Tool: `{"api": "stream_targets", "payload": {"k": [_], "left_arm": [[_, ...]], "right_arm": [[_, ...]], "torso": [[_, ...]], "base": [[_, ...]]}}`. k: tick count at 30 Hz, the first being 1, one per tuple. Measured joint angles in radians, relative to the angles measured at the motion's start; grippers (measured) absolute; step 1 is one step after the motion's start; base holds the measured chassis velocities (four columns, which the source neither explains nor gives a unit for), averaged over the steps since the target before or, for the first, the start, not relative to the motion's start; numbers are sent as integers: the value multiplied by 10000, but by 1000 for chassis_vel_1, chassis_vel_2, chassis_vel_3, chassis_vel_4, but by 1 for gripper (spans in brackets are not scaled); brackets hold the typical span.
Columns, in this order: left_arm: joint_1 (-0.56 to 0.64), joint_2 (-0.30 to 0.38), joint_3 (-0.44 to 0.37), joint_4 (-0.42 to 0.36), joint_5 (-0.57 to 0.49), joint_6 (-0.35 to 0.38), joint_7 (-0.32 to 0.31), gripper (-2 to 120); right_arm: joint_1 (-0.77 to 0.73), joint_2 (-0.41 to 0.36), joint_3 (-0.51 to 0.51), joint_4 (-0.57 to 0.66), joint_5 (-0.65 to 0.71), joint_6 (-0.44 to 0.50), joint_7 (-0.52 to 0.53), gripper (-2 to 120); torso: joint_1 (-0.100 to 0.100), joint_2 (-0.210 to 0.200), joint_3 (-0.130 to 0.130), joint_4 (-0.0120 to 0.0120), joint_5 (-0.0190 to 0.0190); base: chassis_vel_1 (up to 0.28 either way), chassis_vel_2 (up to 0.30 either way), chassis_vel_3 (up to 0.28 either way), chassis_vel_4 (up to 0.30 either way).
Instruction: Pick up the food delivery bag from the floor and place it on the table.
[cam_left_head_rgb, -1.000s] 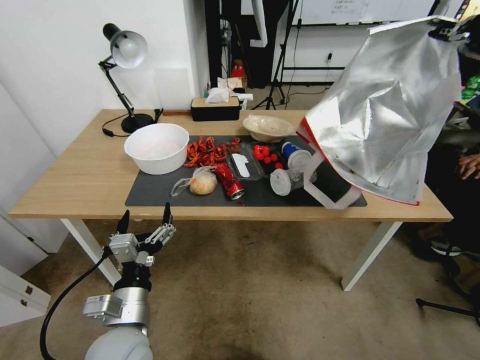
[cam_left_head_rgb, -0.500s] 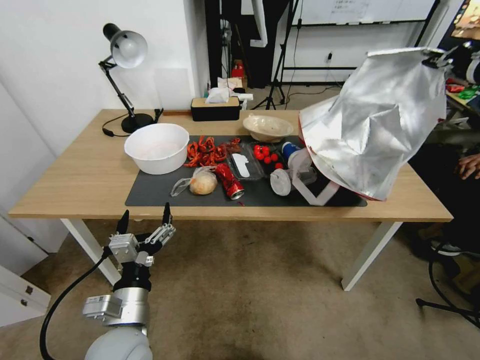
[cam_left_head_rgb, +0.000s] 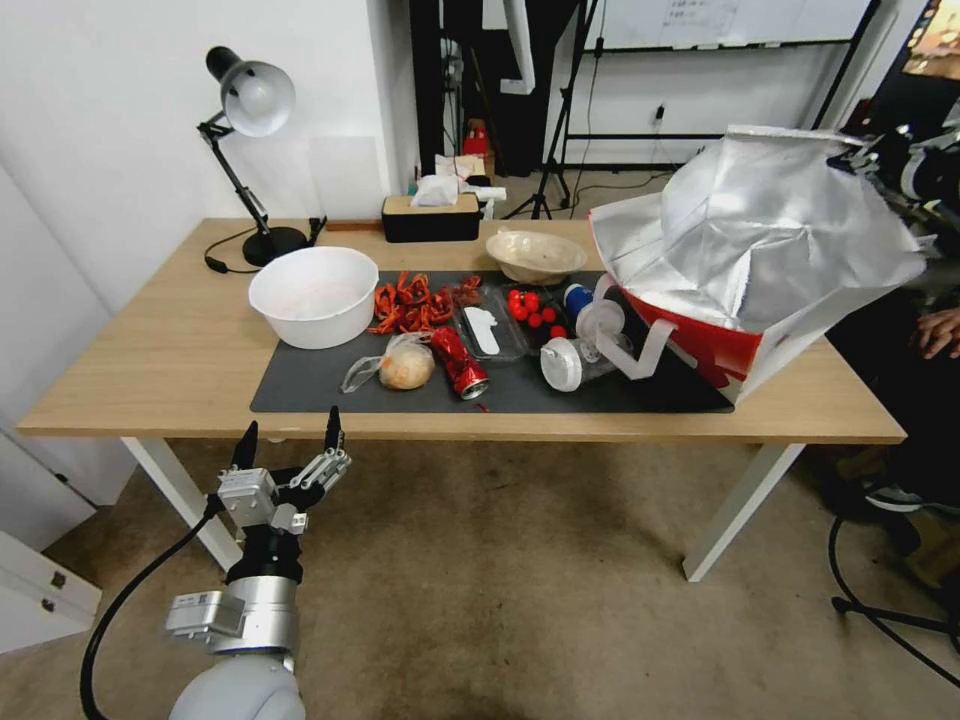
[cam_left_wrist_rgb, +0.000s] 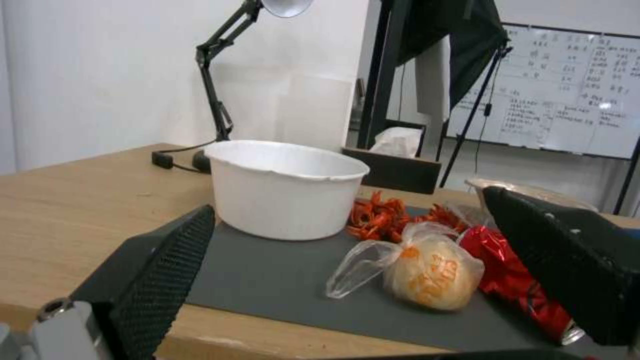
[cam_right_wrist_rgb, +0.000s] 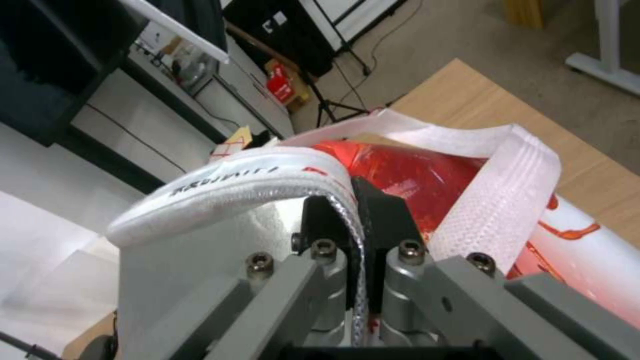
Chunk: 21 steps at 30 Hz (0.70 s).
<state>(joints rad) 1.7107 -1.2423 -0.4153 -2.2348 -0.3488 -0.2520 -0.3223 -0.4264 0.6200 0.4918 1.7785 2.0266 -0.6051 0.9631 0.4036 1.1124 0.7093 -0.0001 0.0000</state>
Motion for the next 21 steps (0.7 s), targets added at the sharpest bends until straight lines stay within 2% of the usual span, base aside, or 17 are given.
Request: {"api": "stream_targets", "payload": {"k": [12, 21], "left_arm": [[-28, -56, -4, 64, 46, 2, -8, 100], [-31, -50, -35, 113, 46, 3, -19, 100]], "right_arm": [[251, 577, -305, -1046, -218, -257, -106, 0], [298, 971, -427, -1368, -485, -384, -132, 0]], "torso": [[0, 0, 0, 1, 0], [1, 0, 0, 1, -1]], "base": [[0, 0, 0, 0], [0, 0, 0, 0]]}}
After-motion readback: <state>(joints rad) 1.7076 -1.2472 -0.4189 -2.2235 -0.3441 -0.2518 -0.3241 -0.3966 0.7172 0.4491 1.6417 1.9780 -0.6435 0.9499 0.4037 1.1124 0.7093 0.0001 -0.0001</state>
